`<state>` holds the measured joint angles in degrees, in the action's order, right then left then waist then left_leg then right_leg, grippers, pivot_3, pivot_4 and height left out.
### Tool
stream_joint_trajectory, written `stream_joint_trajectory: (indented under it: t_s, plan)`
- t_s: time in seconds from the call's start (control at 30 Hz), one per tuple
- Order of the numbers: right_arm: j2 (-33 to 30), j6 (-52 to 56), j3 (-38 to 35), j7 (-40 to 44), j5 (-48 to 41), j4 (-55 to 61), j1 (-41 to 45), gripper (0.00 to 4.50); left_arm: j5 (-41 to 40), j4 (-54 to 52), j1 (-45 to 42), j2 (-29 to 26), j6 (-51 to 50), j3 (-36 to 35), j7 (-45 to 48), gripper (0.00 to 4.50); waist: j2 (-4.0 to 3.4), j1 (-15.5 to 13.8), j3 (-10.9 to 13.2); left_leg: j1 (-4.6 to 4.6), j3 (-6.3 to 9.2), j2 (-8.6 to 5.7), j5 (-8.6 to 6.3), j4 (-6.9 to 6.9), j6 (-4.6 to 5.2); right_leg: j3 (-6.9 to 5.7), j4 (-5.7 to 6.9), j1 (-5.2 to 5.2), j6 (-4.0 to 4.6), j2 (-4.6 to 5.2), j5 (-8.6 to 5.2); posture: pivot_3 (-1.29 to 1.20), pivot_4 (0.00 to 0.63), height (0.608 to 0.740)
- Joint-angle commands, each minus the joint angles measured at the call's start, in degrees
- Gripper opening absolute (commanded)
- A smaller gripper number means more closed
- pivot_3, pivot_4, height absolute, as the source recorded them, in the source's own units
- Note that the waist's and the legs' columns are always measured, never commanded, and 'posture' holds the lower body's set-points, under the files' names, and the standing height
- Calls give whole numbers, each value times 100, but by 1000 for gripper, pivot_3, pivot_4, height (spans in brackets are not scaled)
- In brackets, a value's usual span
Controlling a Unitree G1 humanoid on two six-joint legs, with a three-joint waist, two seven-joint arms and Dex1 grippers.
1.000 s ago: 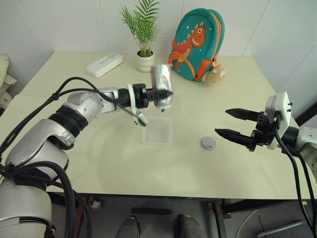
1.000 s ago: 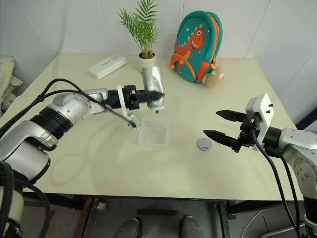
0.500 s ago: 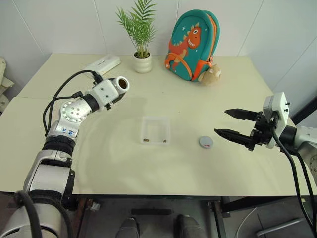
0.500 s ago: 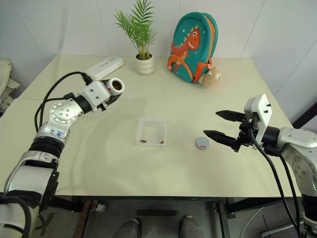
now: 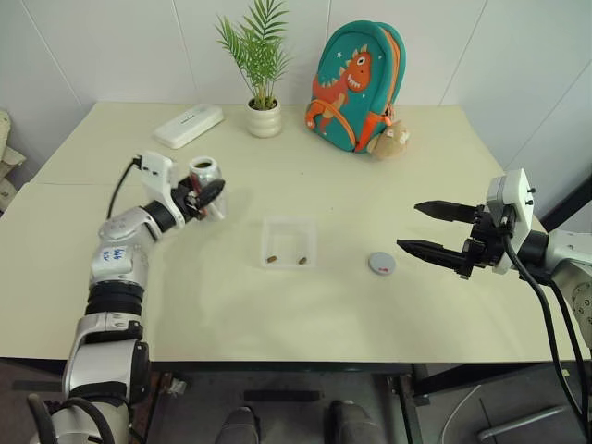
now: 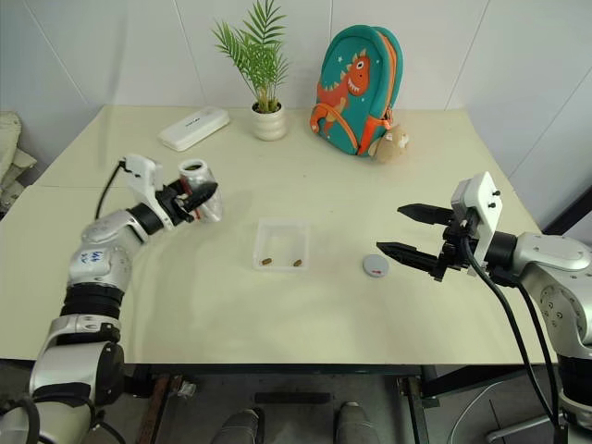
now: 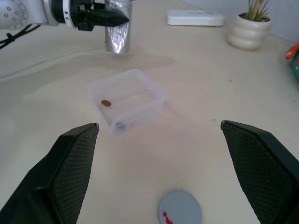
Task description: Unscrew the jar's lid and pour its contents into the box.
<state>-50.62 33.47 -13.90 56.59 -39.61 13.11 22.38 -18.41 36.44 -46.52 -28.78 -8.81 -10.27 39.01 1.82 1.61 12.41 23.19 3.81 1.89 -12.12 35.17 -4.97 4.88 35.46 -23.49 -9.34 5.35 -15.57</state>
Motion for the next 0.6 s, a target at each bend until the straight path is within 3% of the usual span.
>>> stream_joint_trajectory:
  t_s: [0.03, 0.57, 0.6]
  plan:
    - [7, -158, -126, 70, 4, 28, 57, 4412, 41, -29, -104, -5, 81, 43, 235, 2115, -1, 4, 0, 0, 0, 0, 0, 0, 0, 0, -2, 0, 0, 0, 0, 0, 150, 740]
    - [-42, -137, -169, 19, 68, 146, -135, 4412, 685, 1049, -281, -112, 895, 374, 804, 2115, 0, 16, -1, 0, -1, -1, 0, -1, 0, 2, -15, 2, 1, 0, -1, 0, 150, 740]
    - [-43, -133, -168, 17, 66, 141, -128, 4480, 690, 1040, -276, -127, 904, 373, 803, 2446, -1, 19, -1, 0, -1, -1, 0, -1, 0, 2, -16, 2, 1, 0, -1, 0, 150, 740]
